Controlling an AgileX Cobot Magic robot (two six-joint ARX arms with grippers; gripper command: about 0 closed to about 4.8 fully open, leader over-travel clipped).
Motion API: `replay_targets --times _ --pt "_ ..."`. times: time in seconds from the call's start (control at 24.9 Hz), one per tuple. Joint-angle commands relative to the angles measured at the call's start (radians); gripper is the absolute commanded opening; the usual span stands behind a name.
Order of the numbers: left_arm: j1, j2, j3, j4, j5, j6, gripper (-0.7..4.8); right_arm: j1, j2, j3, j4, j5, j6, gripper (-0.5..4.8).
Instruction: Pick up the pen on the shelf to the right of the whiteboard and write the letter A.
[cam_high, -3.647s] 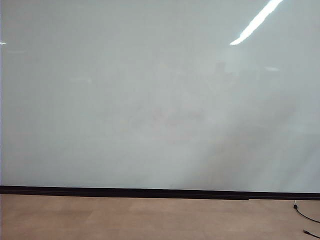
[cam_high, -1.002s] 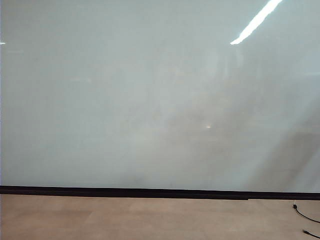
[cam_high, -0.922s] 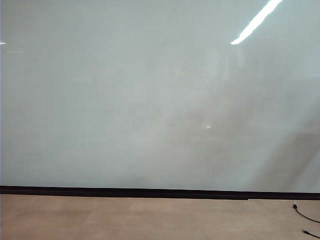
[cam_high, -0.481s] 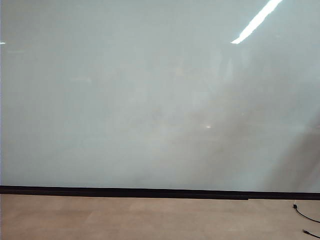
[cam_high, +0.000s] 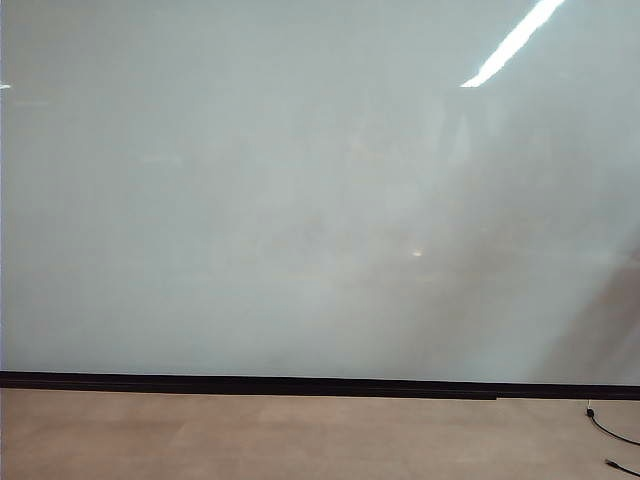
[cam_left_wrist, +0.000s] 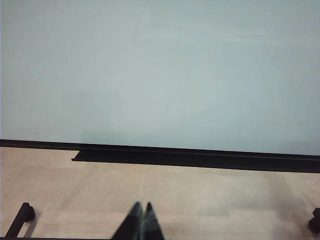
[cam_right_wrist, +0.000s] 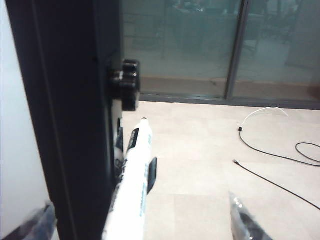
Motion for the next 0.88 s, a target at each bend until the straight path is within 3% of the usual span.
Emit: replay_targets --times 0.04,0.56,0.64,0.88 --pt "0.000 0.000 0.002 0.008 0.000 0.004 -0.05 -0.003 -0.003 0.005 0.015 -0.023 0.014 4.63" --pt "0.000 0.000 0.002 0.008 0.000 0.004 -0.05 -0.003 -0.003 0.005 0.018 -0.040 0.038 4.60" --pt "0.000 0.000 0.002 0.008 0.000 0.004 -0.04 -0.003 -0.006 0.005 0.019 -0.060 0.038 3.51" --pt "0.000 0.000 0.002 0.008 0.000 0.004 -0.05 -0.010 -0.006 0.006 0.020 -0.073 0.038 3.34"
